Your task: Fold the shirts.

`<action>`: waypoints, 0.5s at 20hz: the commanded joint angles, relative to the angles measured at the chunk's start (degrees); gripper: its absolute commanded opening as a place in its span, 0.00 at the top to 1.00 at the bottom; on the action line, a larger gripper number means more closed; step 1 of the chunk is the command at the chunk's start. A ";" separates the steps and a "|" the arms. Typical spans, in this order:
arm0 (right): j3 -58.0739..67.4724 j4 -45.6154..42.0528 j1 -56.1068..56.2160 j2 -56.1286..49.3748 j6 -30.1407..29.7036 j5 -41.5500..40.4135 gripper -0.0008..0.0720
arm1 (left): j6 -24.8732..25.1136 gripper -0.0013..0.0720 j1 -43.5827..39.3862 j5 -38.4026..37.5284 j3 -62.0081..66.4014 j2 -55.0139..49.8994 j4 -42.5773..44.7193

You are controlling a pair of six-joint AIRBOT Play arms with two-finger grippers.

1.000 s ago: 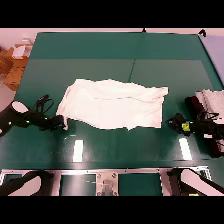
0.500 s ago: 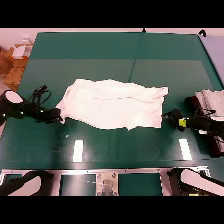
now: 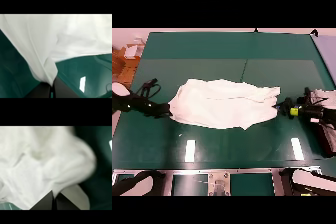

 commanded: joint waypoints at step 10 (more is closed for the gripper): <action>63.93 6.71 -15.56 26.84 16.79 5.44 0.97 | -2.03 0.95 0.02 -0.61 56.13 11.80 -10.34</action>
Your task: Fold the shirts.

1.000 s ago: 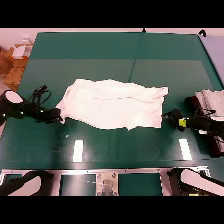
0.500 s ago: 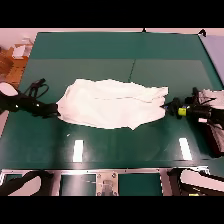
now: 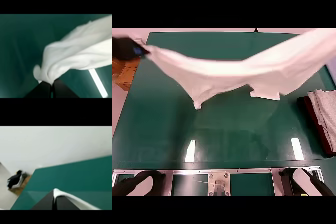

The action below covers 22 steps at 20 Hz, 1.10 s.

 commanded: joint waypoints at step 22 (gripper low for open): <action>-35.26 -4.68 13.90 -9.27 -8.28 -31.36 0.97 | 8.37 0.95 -0.04 22.34 -26.82 -8.37 3.82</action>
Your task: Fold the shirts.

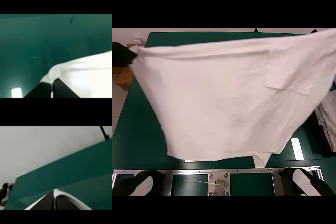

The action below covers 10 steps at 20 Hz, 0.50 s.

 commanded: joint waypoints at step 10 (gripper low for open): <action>11.19 7.50 4.68 -44.94 -3.34 -3.78 0.97 | 13.46 0.95 0.63 12.50 6.80 -40.50 -24.68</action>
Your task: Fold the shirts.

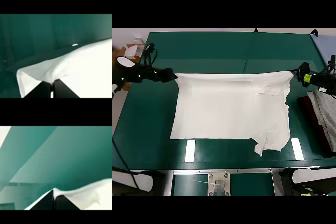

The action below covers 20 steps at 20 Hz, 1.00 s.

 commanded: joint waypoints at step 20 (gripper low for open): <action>14.14 -36.76 0.87 -8.26 13.70 16.39 0.97 | -3.82 0.95 3.96 -12.61 6.19 -10.51 -0.13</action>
